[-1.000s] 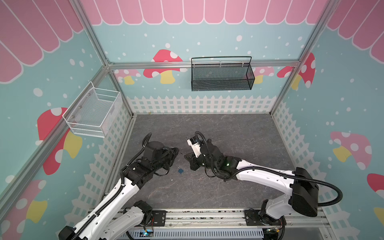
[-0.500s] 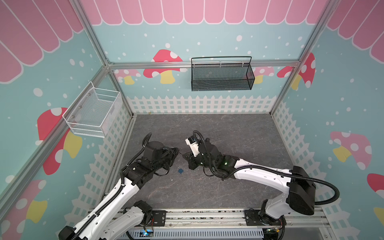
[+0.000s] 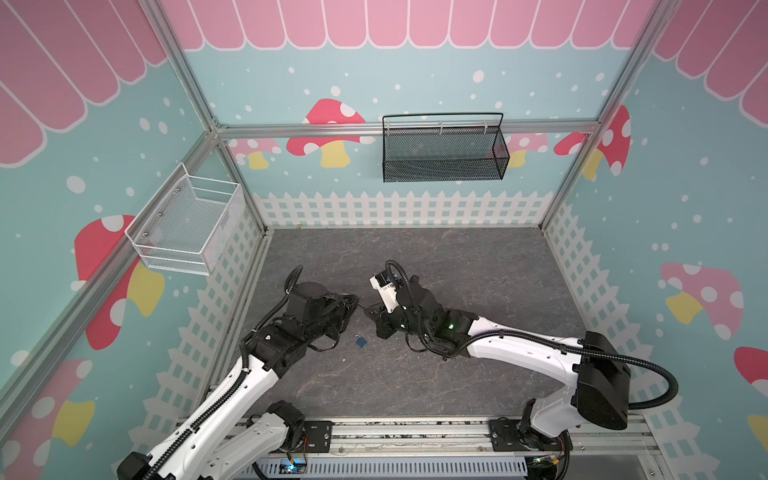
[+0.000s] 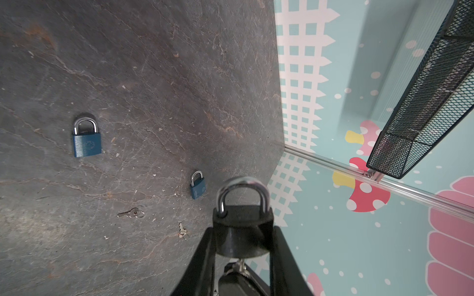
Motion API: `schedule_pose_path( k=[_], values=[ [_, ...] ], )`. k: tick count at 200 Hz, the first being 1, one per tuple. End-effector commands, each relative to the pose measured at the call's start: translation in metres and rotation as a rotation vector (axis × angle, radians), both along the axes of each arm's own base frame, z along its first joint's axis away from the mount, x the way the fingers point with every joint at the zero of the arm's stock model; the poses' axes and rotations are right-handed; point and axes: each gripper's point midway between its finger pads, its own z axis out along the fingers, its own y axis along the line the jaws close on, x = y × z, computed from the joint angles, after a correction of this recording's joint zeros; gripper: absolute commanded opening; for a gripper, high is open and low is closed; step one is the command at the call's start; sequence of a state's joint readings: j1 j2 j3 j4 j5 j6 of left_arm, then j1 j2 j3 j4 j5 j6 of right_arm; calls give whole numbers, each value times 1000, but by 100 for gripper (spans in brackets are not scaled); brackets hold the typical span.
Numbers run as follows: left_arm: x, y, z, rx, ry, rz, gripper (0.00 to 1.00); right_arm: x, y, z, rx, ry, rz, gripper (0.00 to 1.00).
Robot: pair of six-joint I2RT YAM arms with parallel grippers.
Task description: Unlock with the key
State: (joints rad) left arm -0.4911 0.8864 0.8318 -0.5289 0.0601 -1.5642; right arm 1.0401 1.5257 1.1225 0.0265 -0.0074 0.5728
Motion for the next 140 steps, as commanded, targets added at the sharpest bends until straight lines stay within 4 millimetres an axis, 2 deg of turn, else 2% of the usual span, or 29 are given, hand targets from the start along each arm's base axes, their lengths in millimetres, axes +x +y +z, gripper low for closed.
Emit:
schedule_pose_path(
  k=[1, 11, 52, 82, 118, 140],
  values=[
    [4, -3, 17, -49, -29, 5, 0, 7, 2, 9, 6, -21, -29, 0],
    [3, -4, 19, -52, -33, 0, 0, 9, 2, 7, 1, -22, -38, 0],
    [1, -7, 17, -71, -18, -7, 0, 16, -1, 24, 29, -77, -78, 0],
    [0, -14, 22, -105, -16, -22, 0, 24, -2, 19, 7, -102, -127, 0],
    [0, -37, 31, -169, -23, -74, 0, 24, 20, 21, 14, -129, -67, 0],
    [-1, -40, 38, -151, -38, -97, 0, 22, 26, 34, 46, -132, -43, 0]
  ],
)
